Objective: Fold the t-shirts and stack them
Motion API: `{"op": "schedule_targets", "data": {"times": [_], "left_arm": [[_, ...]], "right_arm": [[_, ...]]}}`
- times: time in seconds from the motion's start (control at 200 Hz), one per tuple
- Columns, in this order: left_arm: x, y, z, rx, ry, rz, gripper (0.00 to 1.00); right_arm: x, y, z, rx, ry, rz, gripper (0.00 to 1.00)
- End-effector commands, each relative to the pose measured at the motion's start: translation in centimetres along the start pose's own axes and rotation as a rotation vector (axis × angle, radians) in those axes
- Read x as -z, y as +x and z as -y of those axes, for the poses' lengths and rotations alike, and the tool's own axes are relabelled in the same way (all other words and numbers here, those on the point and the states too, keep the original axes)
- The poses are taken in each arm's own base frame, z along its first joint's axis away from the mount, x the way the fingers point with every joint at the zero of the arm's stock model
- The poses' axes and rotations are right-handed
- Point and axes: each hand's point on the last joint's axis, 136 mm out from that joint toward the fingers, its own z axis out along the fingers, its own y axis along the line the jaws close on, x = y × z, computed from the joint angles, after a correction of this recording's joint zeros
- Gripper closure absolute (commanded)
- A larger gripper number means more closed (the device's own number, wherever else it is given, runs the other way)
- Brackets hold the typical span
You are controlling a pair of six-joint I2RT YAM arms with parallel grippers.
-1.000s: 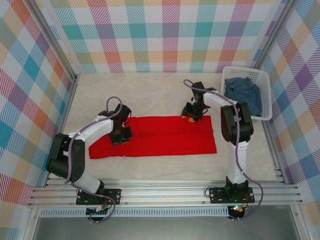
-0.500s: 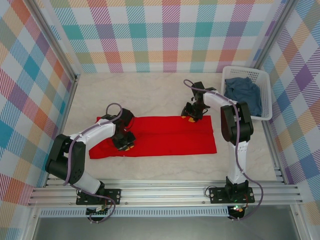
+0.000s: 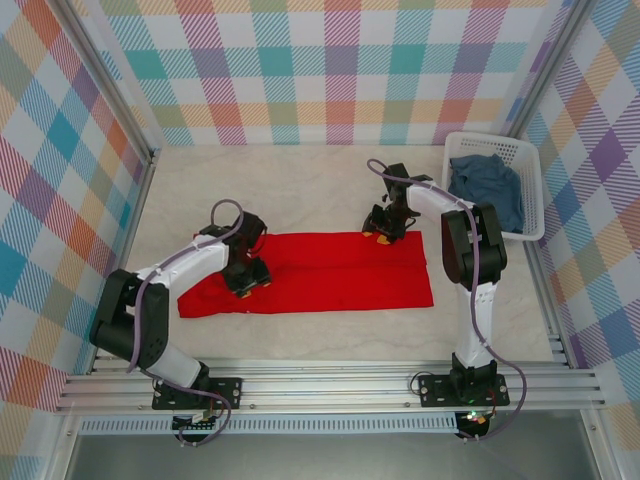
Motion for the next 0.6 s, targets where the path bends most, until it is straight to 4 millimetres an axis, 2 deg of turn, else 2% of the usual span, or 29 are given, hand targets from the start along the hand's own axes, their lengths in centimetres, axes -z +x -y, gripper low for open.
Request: {"op": "schedule_targets", "data": {"times": [0.0,0.085,0.325,0.595], "left_arm": [[-0.8,-1.0,1.2,-0.021,0.057,0.024,0.59],[-0.9,-1.4,2.4,-0.057,0.078,0.033,0.69],[-2.0,0.0,1.7,-0.106,0.014,-0.027,0.8],[-1.6,0.6,4.7,-0.132,0.083,-0.048,0.96]], "right_arm": [[-2.2,1.3,3.0,-0.041,0.1,-0.065,0.57],[-2.3,1.3,3.1,-0.042,0.102,-0.068,0.57],[-2.2,1.3,3.1,-0.042,0.102,-0.064,0.57],[-2.4,1.3,3.2,-0.044,0.104,-0.067,0.57]]}}
